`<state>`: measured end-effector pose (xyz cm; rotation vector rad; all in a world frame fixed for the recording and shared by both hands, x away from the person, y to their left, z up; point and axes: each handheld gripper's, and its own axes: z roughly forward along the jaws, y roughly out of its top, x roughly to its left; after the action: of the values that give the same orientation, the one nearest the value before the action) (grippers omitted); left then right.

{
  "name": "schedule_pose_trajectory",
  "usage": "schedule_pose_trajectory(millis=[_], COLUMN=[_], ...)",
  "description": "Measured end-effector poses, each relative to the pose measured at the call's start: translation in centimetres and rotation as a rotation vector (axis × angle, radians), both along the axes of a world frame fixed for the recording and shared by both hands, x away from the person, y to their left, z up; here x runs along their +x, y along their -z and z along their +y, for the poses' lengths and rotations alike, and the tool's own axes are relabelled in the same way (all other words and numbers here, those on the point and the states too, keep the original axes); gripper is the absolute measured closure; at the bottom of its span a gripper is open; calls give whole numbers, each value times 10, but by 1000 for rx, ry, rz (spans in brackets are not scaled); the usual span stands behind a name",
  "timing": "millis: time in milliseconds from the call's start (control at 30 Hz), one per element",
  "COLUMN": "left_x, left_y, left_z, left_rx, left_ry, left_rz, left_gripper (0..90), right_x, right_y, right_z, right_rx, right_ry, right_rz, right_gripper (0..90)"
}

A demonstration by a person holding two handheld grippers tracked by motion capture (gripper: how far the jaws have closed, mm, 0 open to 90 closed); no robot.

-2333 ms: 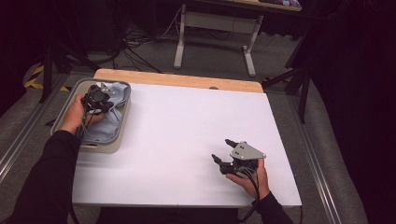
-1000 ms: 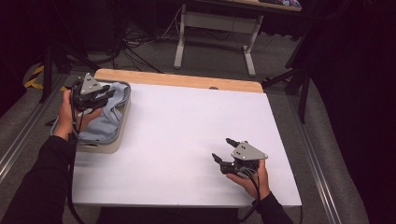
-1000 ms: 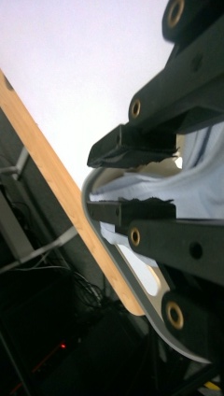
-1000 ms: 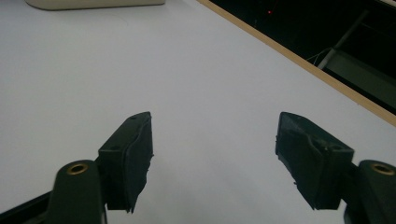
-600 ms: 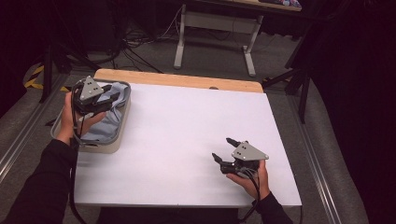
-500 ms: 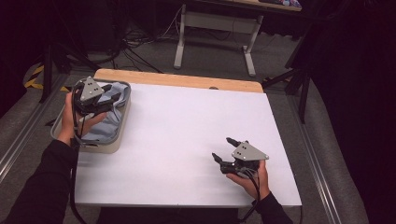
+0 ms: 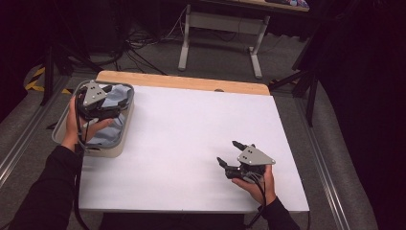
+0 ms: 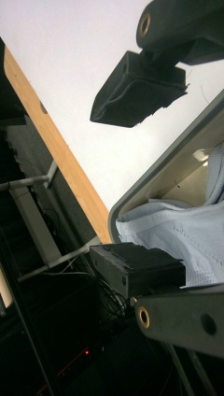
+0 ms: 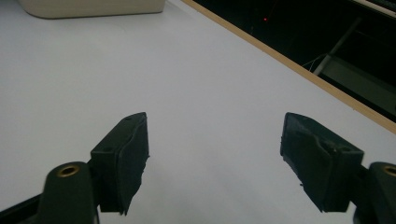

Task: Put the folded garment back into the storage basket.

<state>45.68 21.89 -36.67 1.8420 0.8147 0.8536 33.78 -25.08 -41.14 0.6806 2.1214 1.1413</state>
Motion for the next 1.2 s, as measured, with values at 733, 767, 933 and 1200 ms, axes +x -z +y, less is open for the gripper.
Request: schedule_pose_trajectory(millis=[733,767,933,1200], left_x=[-9,-10,-16,-22], left_y=[1,1,3,5], left_z=[-10,-11,-12,-12], left_rx=[-29,-31,-45,-47], left_ry=[23,27,36,32], left_rz=[-19,-19,-27,-35], left_gripper=[42,41,32,32], right_x=[1,1,1,0], right_y=[1,1,1,0], right_z=[-1,0,0,0], right_rx=[40,36,39,44], right_ry=[47,50,50,58], right_rz=[-28,-31,-44,-59], right_gripper=[69,68,65,68])
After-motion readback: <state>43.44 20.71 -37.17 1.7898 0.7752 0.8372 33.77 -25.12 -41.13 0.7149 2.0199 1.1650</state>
